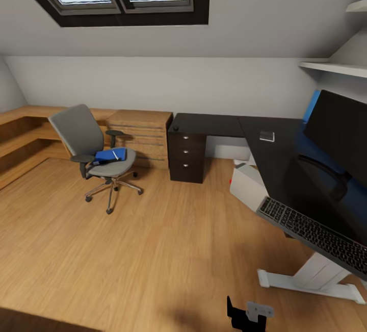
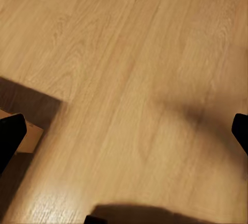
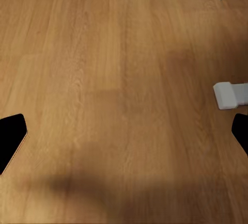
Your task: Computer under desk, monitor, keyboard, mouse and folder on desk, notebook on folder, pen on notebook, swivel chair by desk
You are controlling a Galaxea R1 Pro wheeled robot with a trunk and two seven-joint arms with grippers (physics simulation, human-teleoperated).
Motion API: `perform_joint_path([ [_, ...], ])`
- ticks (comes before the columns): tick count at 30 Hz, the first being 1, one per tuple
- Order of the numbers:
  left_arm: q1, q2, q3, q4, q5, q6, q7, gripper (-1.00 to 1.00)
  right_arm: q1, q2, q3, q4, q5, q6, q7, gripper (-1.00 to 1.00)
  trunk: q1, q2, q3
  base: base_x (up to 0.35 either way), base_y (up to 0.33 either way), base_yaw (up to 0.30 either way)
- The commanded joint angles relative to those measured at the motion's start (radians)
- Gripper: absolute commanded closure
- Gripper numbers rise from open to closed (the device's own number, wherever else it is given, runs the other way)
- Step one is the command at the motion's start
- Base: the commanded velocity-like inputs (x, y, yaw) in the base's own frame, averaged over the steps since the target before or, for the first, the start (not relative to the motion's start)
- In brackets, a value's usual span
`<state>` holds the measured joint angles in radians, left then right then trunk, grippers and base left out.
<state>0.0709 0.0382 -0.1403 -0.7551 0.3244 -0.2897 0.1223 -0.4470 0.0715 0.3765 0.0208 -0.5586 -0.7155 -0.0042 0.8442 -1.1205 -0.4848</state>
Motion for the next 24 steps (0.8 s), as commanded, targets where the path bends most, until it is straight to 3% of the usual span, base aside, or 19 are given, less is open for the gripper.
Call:
perform_joint_path([
  [1, 0.0, 0.002, -0.008, -0.001, 0.007, -0.003, 0.01, -1.0, -0.001, 0.001, 0.008, 0.002, -0.008, -0.004, 0.0, -1.0, 0.001, -0.001, -0.001, 0.298, 0.137, 0.0],
  [24, 0.0, 0.002, -0.01, 0.014, 0.007, -0.006, 0.01, -1.0, -0.001, 0.0, 0.008, 0.002, -0.007, -0.002, 0.0, -1.0, 0.001, -0.001, -0.001, 0.317, 0.087, 0.0],
])
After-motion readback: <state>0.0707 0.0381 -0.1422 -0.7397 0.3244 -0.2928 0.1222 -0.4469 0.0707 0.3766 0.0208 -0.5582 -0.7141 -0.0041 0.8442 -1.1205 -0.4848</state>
